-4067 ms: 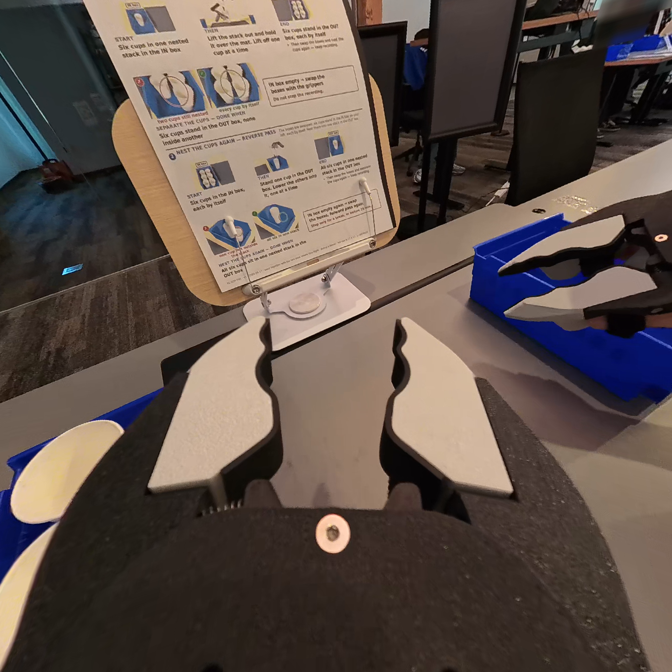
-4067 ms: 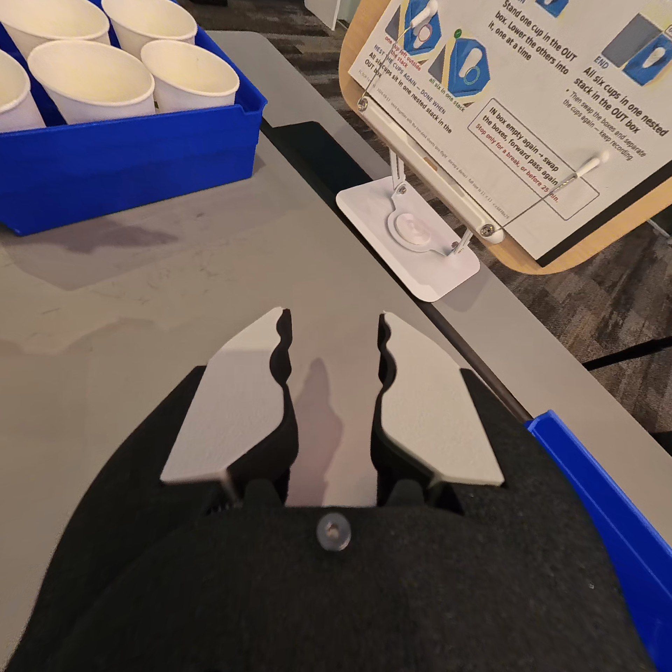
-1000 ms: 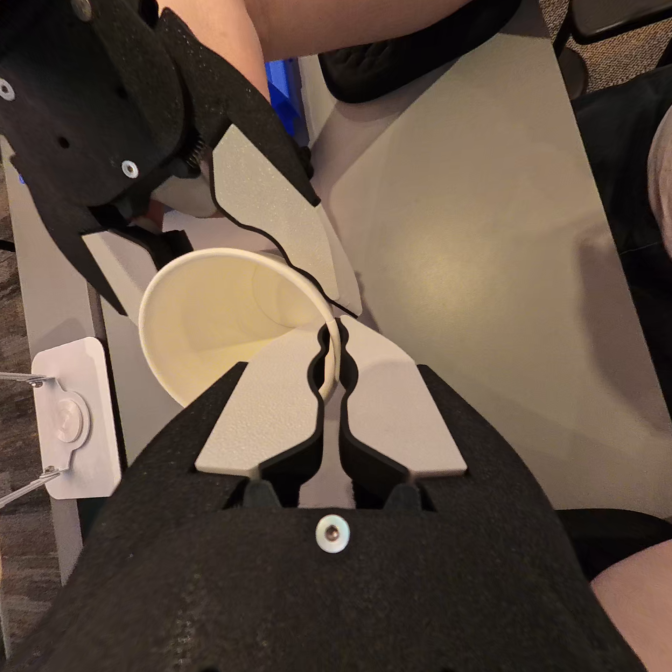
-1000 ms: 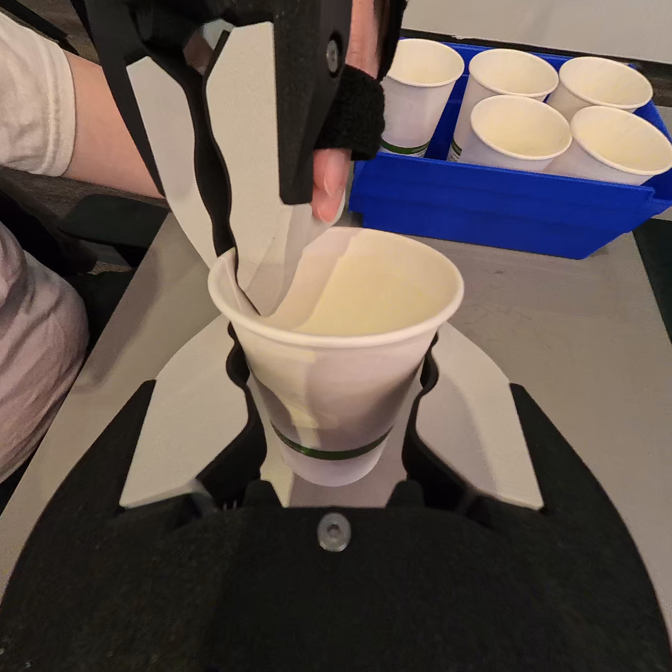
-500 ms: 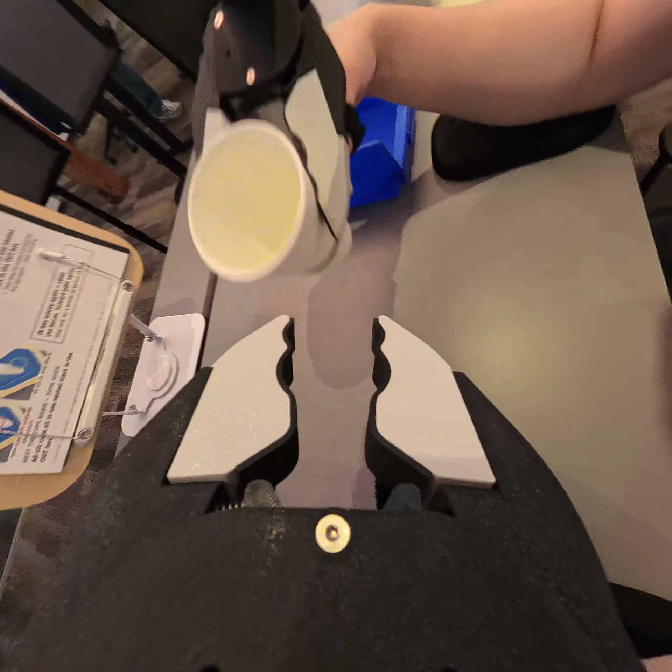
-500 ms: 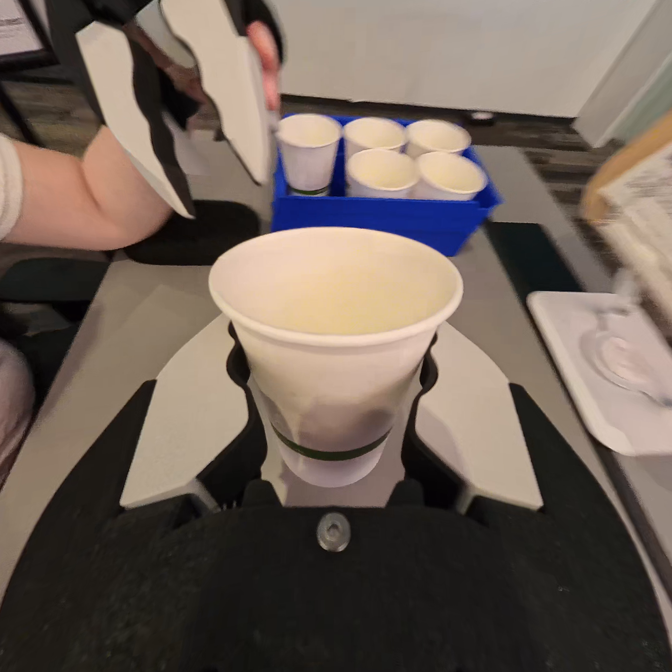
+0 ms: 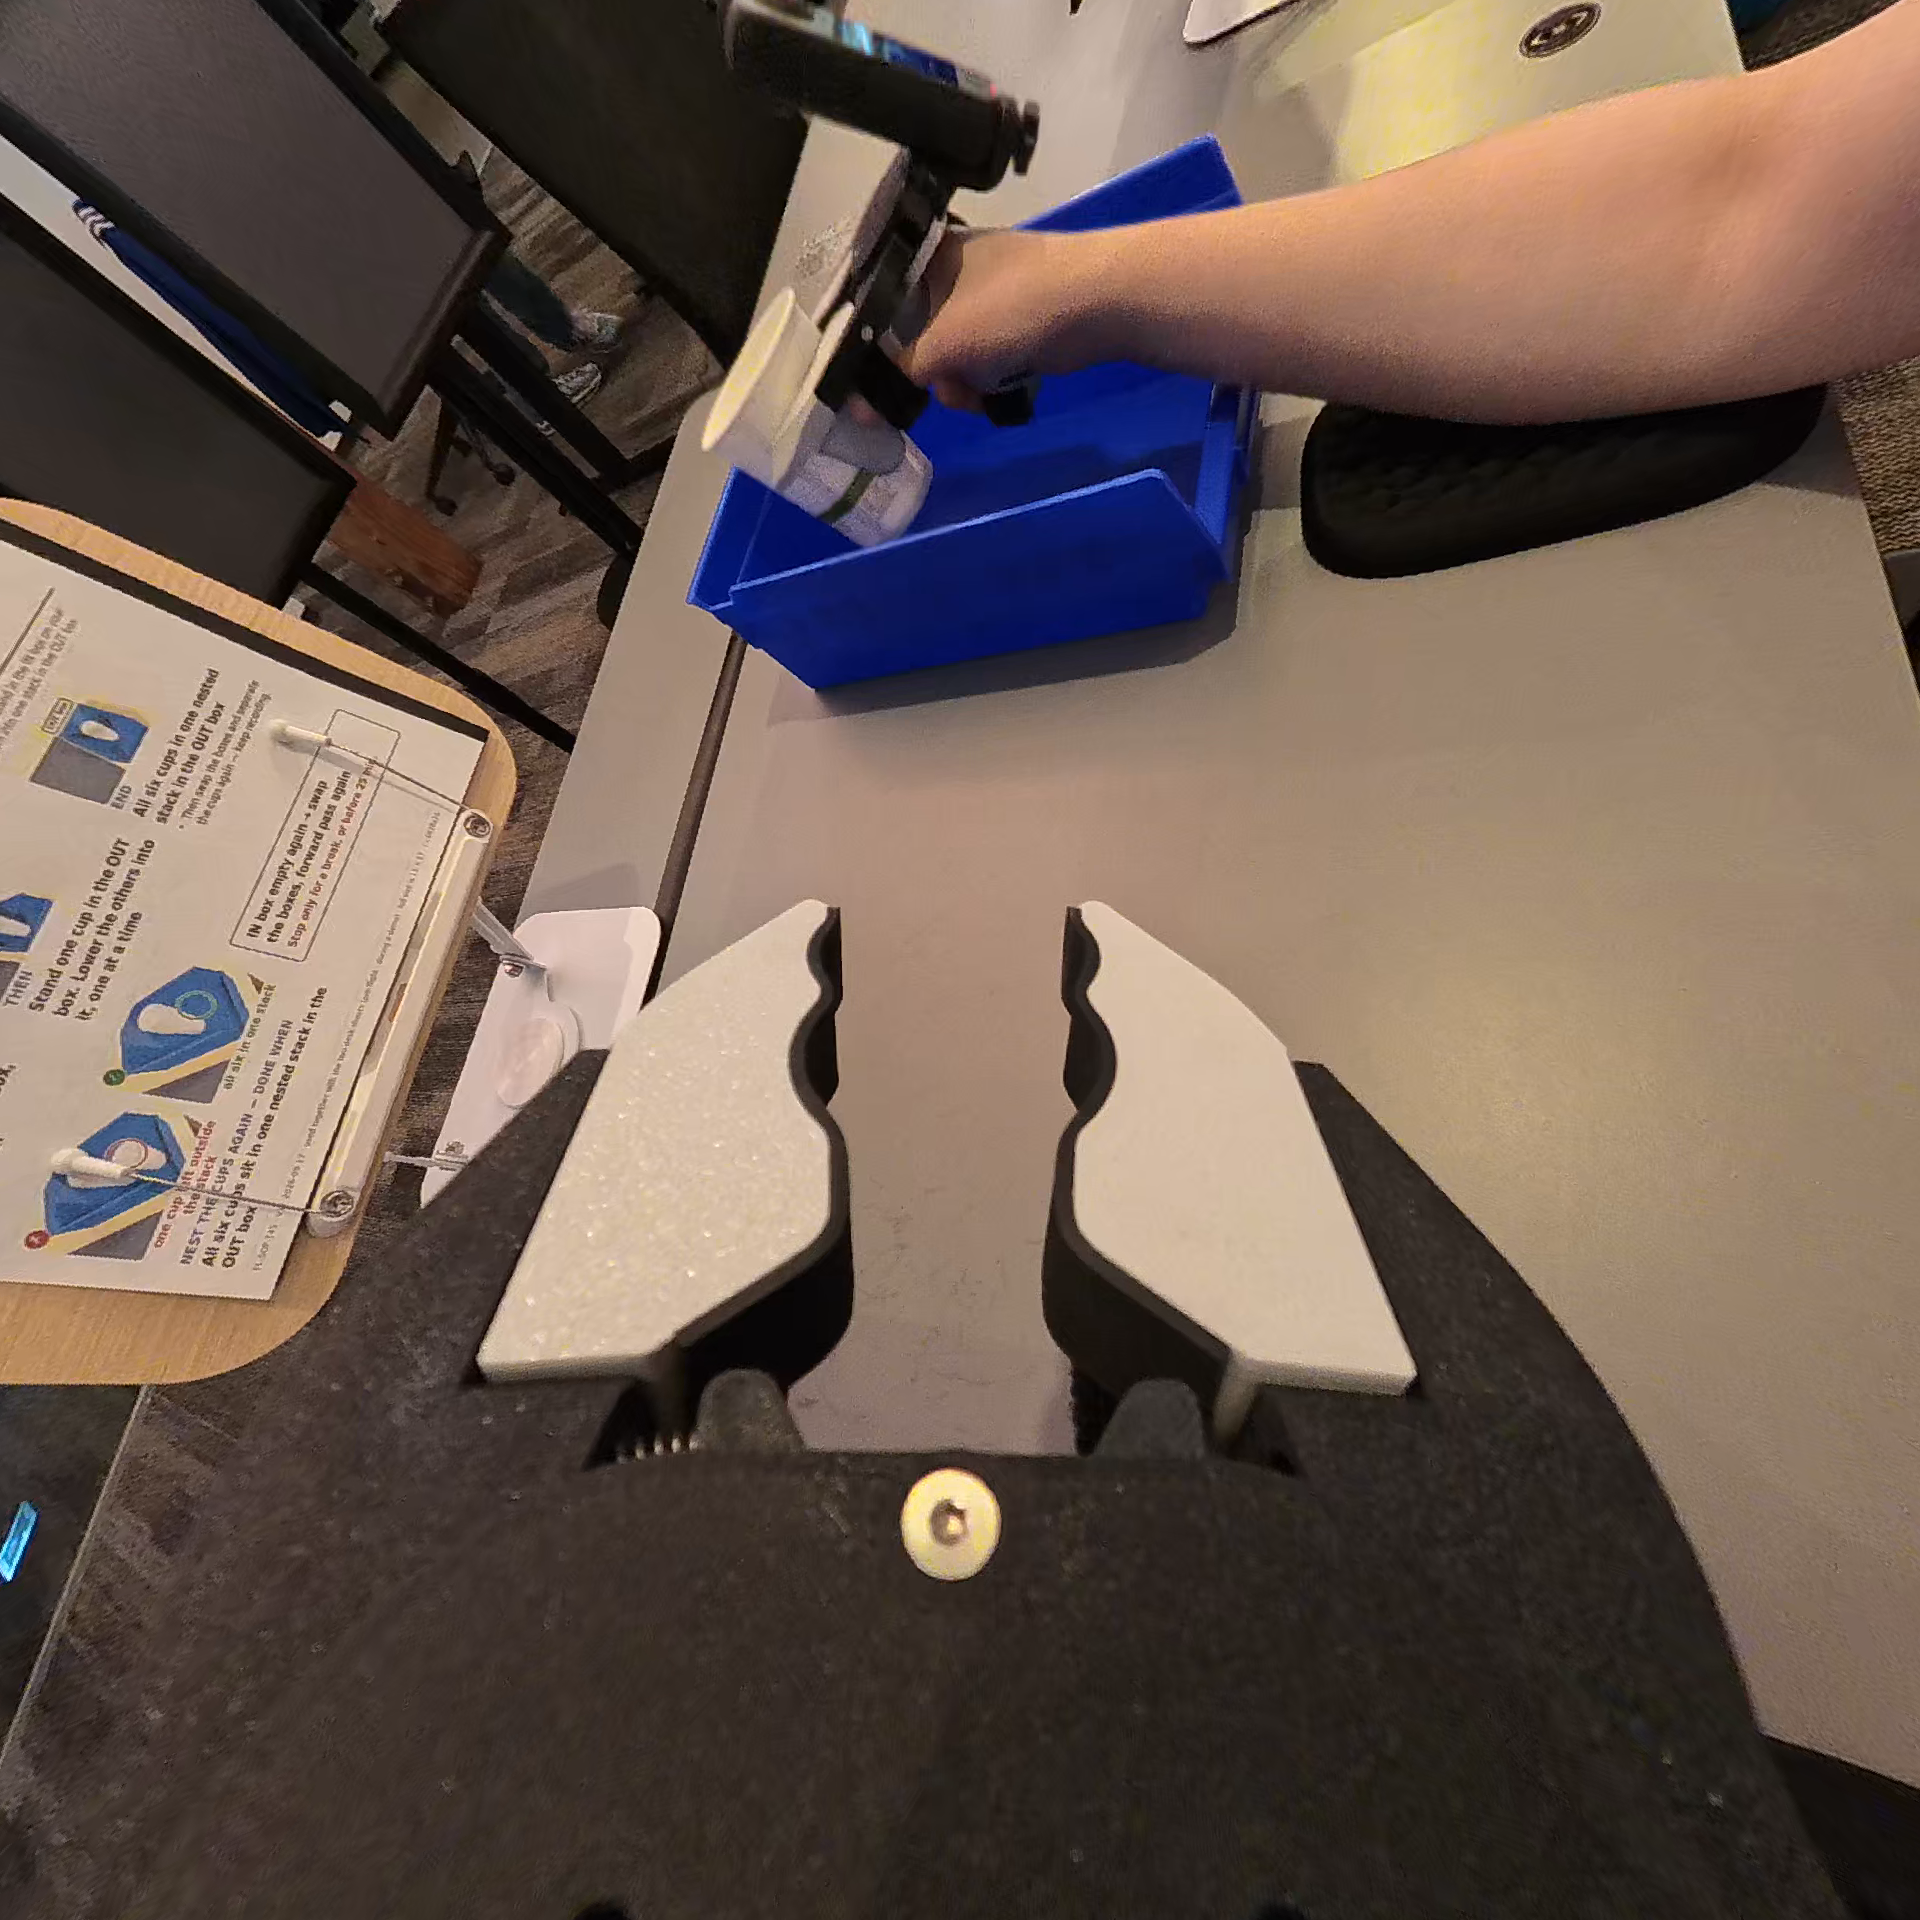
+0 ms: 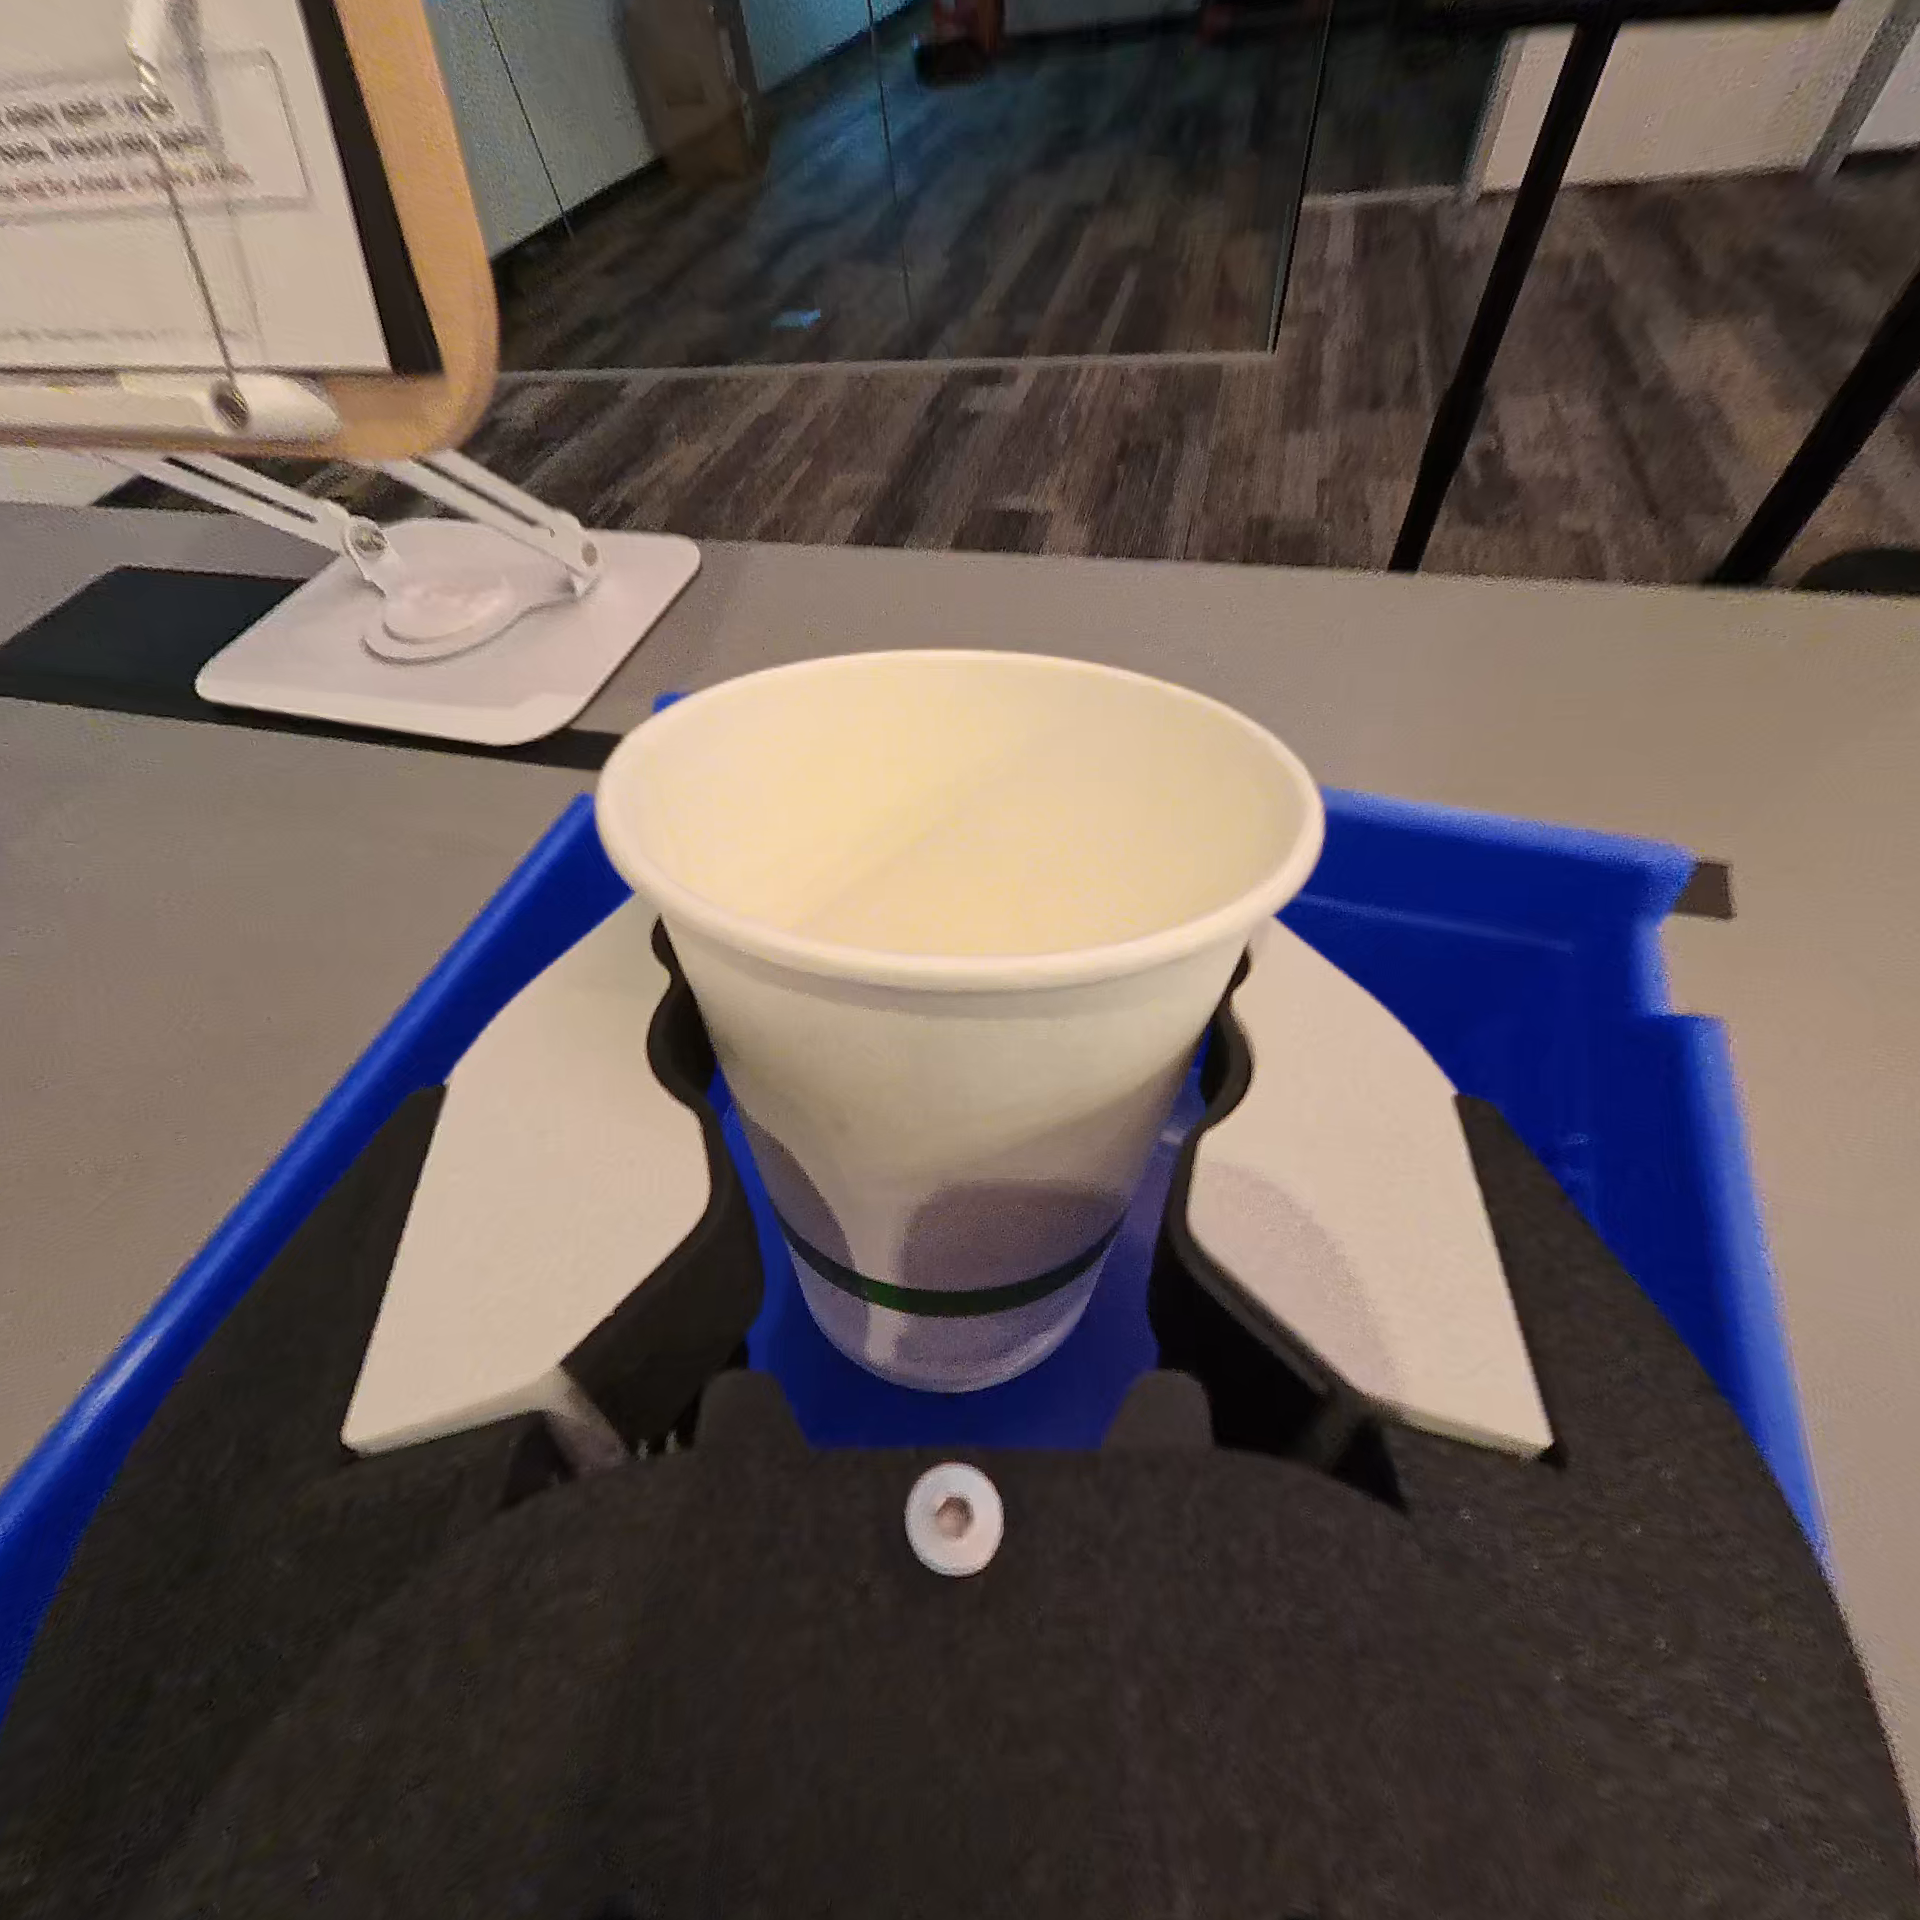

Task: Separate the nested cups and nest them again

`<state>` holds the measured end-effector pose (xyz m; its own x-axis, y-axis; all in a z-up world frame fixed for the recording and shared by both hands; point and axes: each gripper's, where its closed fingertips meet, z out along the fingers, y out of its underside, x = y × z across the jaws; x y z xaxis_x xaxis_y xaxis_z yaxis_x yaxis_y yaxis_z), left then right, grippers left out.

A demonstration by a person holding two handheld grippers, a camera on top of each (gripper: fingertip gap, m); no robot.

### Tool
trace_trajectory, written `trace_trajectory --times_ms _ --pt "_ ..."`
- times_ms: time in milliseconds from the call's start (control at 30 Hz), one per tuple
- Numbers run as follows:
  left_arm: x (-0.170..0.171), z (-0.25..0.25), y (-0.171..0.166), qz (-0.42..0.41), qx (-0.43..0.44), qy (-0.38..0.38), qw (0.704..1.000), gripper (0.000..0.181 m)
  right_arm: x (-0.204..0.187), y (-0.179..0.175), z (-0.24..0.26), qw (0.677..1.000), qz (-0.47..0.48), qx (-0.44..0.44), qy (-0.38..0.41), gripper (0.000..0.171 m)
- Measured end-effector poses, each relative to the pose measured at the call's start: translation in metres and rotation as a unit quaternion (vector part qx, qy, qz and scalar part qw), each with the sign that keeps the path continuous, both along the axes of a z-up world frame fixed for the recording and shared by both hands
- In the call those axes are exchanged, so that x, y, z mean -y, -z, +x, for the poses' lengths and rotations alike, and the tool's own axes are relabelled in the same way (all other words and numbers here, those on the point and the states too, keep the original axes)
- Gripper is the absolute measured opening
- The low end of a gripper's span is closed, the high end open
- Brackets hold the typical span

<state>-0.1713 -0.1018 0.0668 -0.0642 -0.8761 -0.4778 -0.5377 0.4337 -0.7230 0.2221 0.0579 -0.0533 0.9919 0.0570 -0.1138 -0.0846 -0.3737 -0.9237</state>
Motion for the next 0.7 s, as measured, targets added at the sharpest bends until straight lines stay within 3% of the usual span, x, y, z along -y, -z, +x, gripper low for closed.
trace_trajectory --times_ms 133,700 --pt "0.000 0.000 0.000 0.002 -0.002 -0.001 1.000 0.040 -0.005 0.023 -0.001 0.999 -0.020 0.030 -0.006 0.094" --pt "-0.021 -0.031 -0.015 0.012 0.022 -0.061 0.998 0.040 0.006 0.042 0.002 0.994 -0.084 0.070 -0.028 0.095"
